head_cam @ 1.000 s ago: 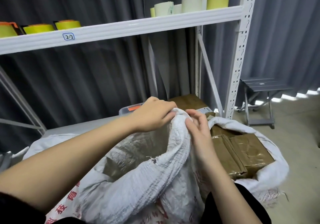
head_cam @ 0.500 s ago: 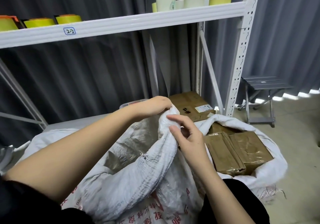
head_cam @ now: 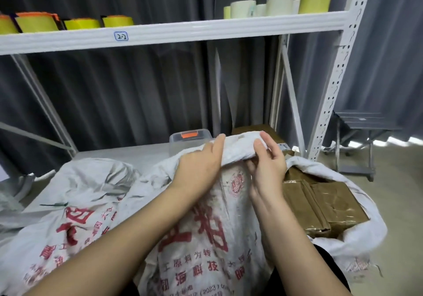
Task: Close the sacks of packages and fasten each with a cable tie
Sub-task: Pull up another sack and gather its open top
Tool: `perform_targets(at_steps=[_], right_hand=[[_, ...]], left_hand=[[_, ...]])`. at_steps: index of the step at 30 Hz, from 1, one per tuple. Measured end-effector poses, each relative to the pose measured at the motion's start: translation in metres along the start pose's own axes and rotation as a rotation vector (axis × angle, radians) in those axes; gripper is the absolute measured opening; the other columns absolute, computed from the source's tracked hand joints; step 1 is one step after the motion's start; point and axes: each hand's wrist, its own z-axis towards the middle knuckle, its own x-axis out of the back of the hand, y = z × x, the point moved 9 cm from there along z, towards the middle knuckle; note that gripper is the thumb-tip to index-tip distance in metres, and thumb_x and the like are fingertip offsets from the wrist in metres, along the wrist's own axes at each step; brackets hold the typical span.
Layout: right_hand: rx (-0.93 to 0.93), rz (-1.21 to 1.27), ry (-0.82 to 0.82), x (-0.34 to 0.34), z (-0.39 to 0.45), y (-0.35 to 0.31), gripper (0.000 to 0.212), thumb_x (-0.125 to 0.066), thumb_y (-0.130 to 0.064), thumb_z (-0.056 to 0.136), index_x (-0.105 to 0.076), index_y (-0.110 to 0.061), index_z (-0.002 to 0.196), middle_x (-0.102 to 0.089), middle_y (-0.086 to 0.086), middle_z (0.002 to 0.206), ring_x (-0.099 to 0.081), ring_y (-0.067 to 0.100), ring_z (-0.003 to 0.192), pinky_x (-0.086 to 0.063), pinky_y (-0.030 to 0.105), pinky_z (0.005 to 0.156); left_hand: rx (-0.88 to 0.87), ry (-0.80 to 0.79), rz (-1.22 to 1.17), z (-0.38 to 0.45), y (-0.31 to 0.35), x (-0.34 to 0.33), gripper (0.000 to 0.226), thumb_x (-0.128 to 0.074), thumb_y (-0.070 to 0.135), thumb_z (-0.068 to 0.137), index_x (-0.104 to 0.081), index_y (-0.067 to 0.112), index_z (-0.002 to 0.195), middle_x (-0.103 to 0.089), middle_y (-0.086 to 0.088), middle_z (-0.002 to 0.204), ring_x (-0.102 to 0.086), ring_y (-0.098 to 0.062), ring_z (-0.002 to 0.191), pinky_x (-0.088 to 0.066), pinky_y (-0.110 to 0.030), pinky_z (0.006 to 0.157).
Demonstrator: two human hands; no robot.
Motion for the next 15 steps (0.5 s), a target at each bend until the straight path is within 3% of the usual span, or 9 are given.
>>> perform_targets(at_steps=[3,5,6,7,9,10,13,15], right_hand=[[-0.187,0.198,-0.025,-0.012,0.001,0.006,0.022,-0.052,-0.001,0.095,-0.057,-0.016,0.111,-0.062,0.015,0.122,-0.065,0.024,0.103,-0.058,0.033,0.081],[-0.236,0.287,-0.018,-0.016,0.002,0.007,0.023,-0.049,0.003,0.095,-0.054,-0.017,0.107,-0.061,0.017,0.119,-0.066,0.024,0.096,-0.057,0.037,0.082],[-0.232,0.303,-0.01,-0.015,0.003,0.005,0.025,-0.048,0.004,0.095,-0.053,-0.017,0.108,-0.06,0.016,0.118,-0.066,0.023,0.095,-0.058,0.036,0.081],[-0.215,0.298,-0.003,-0.013,0.005,0.004,0.026,-0.047,0.005,0.096,-0.052,-0.017,0.11,-0.06,0.015,0.117,-0.065,0.021,0.094,-0.058,0.034,0.079],[-0.163,0.217,-0.012,-0.006,0.007,0.0,0.029,-0.046,0.004,0.096,-0.052,-0.019,0.112,-0.061,0.009,0.113,-0.065,0.016,0.092,-0.058,0.027,0.075],[-0.129,0.14,-0.022,-0.003,0.008,-0.003,0.03,-0.046,0.004,0.096,-0.052,-0.02,0.113,-0.06,0.005,0.111,-0.063,0.014,0.091,-0.057,0.024,0.073],[-0.024,-0.058,-0.07,0.001,0.008,-0.009,0.031,-0.047,0.003,0.095,-0.052,-0.019,0.116,-0.059,-0.001,0.109,-0.06,0.009,0.092,-0.054,0.02,0.071],[0.003,-0.109,-0.09,0.003,0.007,-0.011,0.032,-0.049,0.002,0.094,-0.051,-0.02,0.117,-0.06,-0.001,0.107,-0.06,0.007,0.091,-0.054,0.02,0.072]], left_hand=[[-0.033,0.099,0.193,0.011,-0.006,0.011,0.04,-0.079,0.012,0.048,-0.068,0.016,0.086,-0.054,0.003,0.058,-0.05,-0.016,0.038,-0.008,-0.018,0.04],[-0.014,0.065,0.204,0.022,-0.011,0.022,0.04,-0.081,0.011,0.04,-0.064,0.017,0.075,-0.049,0.004,0.051,-0.048,-0.016,0.035,0.001,-0.016,0.043],[-0.017,0.03,0.173,0.025,-0.014,0.021,0.042,-0.081,0.011,0.043,-0.063,0.016,0.08,-0.051,0.002,0.052,-0.05,-0.019,0.036,-0.001,-0.015,0.042],[-0.05,-0.032,0.1,0.026,-0.014,0.015,0.04,-0.078,0.012,0.057,-0.059,0.014,0.091,-0.058,-0.001,0.062,-0.057,-0.023,0.046,-0.012,-0.018,0.037],[-0.094,-0.198,-0.051,0.02,-0.019,-0.009,0.026,-0.054,0.022,0.088,-0.044,0.013,0.111,-0.063,-0.006,0.094,-0.063,-0.032,0.078,-0.04,-0.031,0.05],[-0.135,-0.228,-0.093,0.015,-0.02,-0.015,0.028,-0.042,0.032,0.093,-0.042,0.013,0.113,-0.062,-0.007,0.101,-0.062,-0.033,0.084,-0.04,-0.034,0.056],[-0.303,-0.07,-0.134,0.002,-0.016,-0.011,0.054,-0.023,0.055,0.086,-0.05,0.01,0.1,-0.064,-0.01,0.085,-0.062,-0.032,0.066,-0.038,-0.032,0.047],[-0.381,-0.005,-0.156,0.001,-0.014,-0.013,0.044,-0.03,0.048,0.089,-0.051,0.009,0.091,-0.059,-0.01,0.076,-0.058,-0.031,0.051,-0.035,-0.029,0.036]])
